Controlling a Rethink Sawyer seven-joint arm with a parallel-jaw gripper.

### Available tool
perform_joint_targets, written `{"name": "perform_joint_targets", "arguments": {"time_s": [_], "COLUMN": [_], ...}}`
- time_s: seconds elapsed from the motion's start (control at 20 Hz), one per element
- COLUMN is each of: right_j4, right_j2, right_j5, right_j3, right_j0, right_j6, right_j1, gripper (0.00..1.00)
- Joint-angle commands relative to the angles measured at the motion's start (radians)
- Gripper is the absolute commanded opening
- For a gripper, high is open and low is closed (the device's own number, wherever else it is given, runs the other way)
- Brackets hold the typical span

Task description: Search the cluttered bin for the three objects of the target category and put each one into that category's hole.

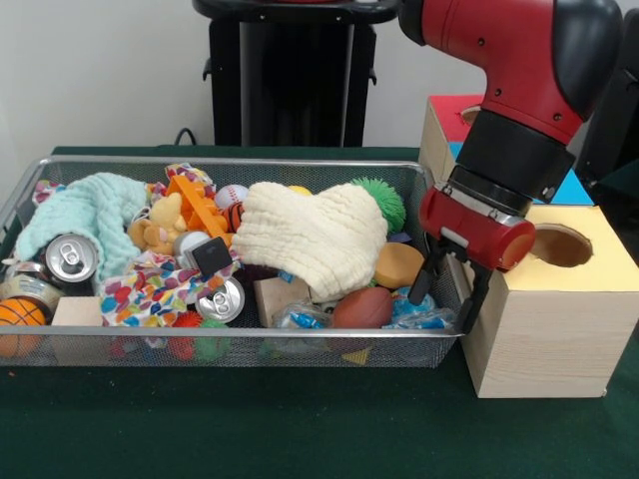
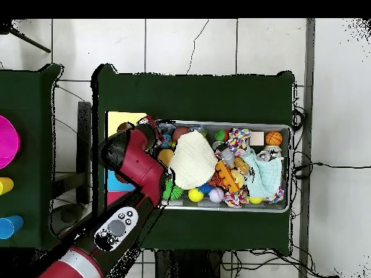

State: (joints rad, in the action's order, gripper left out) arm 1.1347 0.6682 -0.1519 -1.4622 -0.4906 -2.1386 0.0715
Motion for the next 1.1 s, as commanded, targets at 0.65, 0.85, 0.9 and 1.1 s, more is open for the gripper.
{"name": "perform_joint_targets", "arguments": {"time_s": [0.65,0.85,0.9,1.1], "right_j4": [-0.073,-0.08,-0.082,-0.084], "right_j2": [-0.284,-0.27,-0.27,-0.283], "right_j5": [-0.001,-0.017,-0.015,-0.007], "right_j3": [-0.126,-0.128,-0.13,-0.145], "right_j0": [0.058,0.052,0.052,0.054], "right_j6": [-0.157,-0.161,-0.159,-0.151], "right_j1": [0.005,0.002,0.004,0.018], "gripper": [1.0,1.0,1.0,1.0]}}
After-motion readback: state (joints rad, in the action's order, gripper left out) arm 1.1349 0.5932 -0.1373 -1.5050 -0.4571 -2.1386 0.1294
